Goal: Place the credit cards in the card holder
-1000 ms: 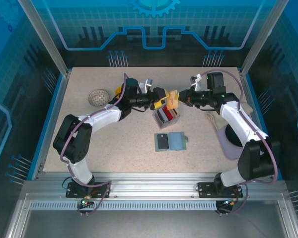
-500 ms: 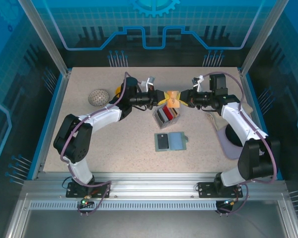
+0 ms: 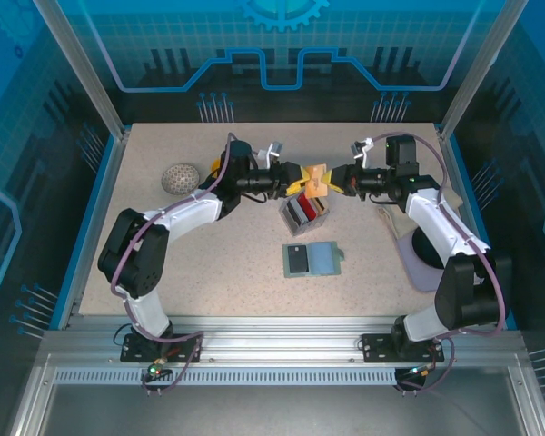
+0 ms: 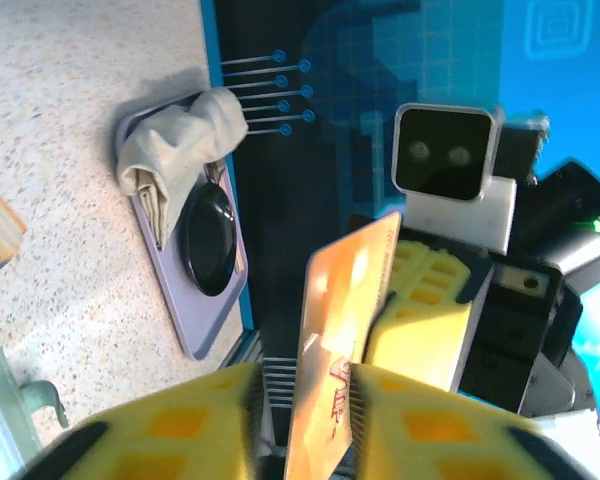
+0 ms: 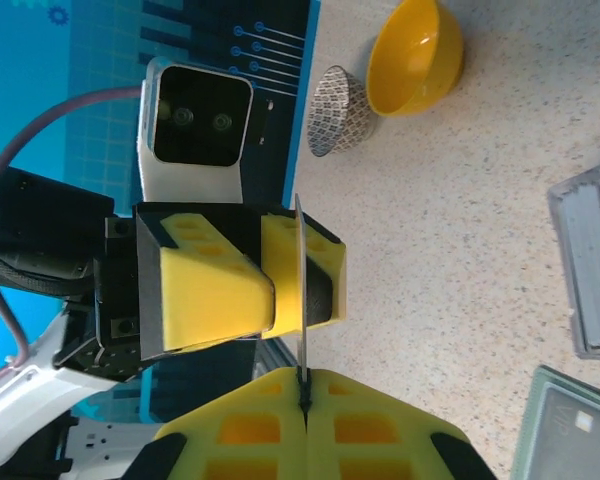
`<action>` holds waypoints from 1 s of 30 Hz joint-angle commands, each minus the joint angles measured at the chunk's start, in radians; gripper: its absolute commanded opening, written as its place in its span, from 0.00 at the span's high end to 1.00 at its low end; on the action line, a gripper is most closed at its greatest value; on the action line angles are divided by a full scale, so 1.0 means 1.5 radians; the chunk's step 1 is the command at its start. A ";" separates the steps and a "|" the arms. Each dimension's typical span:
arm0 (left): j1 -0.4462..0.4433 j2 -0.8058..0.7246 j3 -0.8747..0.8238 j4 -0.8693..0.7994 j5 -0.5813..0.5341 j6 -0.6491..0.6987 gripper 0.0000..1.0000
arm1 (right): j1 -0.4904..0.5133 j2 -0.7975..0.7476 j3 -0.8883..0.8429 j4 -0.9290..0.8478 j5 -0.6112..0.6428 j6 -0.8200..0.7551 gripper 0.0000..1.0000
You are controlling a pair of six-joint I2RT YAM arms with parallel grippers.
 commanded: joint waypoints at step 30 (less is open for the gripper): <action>-0.142 0.001 -0.121 -0.478 -0.308 0.231 0.41 | 0.219 -0.093 -0.220 -0.210 0.588 -0.157 0.98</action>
